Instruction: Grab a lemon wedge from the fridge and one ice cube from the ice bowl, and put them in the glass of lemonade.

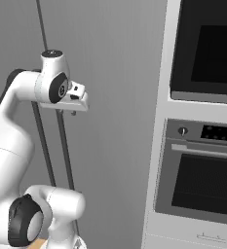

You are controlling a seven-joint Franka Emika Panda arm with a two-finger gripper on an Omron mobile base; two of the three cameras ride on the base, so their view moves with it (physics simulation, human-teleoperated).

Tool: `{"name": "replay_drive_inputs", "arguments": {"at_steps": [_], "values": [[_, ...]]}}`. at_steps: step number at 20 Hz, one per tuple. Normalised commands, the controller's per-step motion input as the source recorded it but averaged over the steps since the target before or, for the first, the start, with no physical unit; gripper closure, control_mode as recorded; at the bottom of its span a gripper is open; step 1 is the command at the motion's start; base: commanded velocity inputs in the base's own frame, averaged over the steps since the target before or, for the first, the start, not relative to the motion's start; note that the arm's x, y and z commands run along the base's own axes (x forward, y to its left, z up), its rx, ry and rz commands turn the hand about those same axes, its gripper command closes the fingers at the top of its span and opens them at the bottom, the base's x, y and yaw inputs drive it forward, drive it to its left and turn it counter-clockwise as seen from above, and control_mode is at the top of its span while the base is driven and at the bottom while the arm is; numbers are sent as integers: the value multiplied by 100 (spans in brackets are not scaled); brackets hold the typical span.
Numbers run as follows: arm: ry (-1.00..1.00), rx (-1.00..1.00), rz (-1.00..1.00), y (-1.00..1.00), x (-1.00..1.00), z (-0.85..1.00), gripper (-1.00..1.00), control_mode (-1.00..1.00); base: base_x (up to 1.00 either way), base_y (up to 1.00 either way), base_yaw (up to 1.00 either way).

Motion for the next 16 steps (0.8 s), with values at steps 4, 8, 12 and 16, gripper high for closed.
{"name": "replay_drive_inputs", "arguments": {"at_steps": [4, 8, 12, 16], "values": [[-6, 0, 5, 3, -64, 3, -100, -100, 0, 0, 0], [7, 0, 2, 6, -33, -3, -100, -100, 0, 0, 0], [19, -1, -2, 30, 2, -20, -100, -100, 0, 0, 0], [4, 0, 0, 0, 0, -1, -100, -100, 0, 0, 0]]}}
